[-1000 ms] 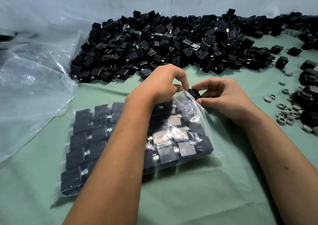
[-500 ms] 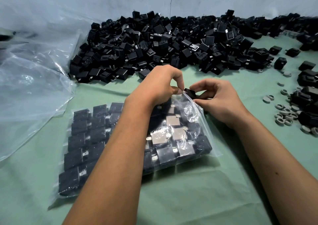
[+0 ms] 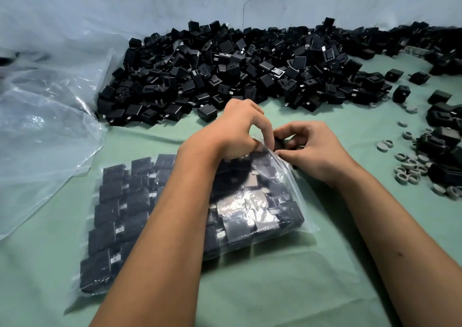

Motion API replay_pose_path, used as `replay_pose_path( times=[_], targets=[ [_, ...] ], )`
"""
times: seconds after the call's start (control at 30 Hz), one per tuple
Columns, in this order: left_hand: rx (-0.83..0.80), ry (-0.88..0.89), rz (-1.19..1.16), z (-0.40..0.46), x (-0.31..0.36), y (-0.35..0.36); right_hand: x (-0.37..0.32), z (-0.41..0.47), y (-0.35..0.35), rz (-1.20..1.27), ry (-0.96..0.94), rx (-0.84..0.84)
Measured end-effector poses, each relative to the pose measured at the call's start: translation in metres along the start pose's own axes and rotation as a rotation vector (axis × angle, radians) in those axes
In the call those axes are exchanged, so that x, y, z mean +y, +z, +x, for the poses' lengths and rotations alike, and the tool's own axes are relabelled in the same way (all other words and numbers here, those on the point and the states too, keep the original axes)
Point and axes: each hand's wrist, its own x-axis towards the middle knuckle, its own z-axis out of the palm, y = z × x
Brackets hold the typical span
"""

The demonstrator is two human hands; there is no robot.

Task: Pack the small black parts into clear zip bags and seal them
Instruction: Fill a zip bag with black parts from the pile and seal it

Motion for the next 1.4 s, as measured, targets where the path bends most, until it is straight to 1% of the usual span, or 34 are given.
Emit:
replay_pose_path(
  times=[0.2,0.33,0.5,0.7,0.87,0.97,1.03,1.1,1.17,1.23,1.4],
  targets=[
    [0.056,0.034,0.014,-0.001,0.001,-0.004,-0.002,0.000,-0.001,-0.035,-0.011,-0.007],
    [0.094,0.026,-0.030,-0.001,0.002,-0.006,-0.002,0.000,-0.001,-0.046,-0.024,-0.010],
    [0.092,-0.001,-0.058,-0.001,0.002,-0.007,-0.003,-0.002,-0.001,-0.033,-0.052,-0.023],
    [0.099,-0.001,-0.073,-0.001,0.000,-0.006,-0.003,-0.001,0.003,-0.031,-0.159,-0.059],
    [0.103,-0.010,-0.103,0.001,-0.004,-0.004,0.001,0.000,0.005,-0.018,-0.176,-0.032],
    [0.154,-0.075,-0.159,0.002,-0.010,-0.004,0.002,0.001,0.006,0.037,-0.157,-0.020],
    [0.195,-0.140,-0.145,0.003,-0.016,-0.004,0.002,0.002,0.006,0.062,-0.142,-0.026],
    [0.191,-0.202,-0.127,0.003,-0.021,-0.004,0.002,0.002,0.006,0.098,-0.112,-0.023],
    [0.153,-0.242,-0.130,0.004,-0.021,-0.002,0.002,0.003,0.005,0.123,-0.102,-0.006],
    [0.133,-0.255,-0.141,0.005,-0.019,0.002,0.002,0.002,0.005,0.150,-0.111,0.014],
    [0.178,-0.274,-0.204,0.007,-0.016,0.008,0.002,0.002,0.004,0.118,-0.138,0.013]
  ],
)
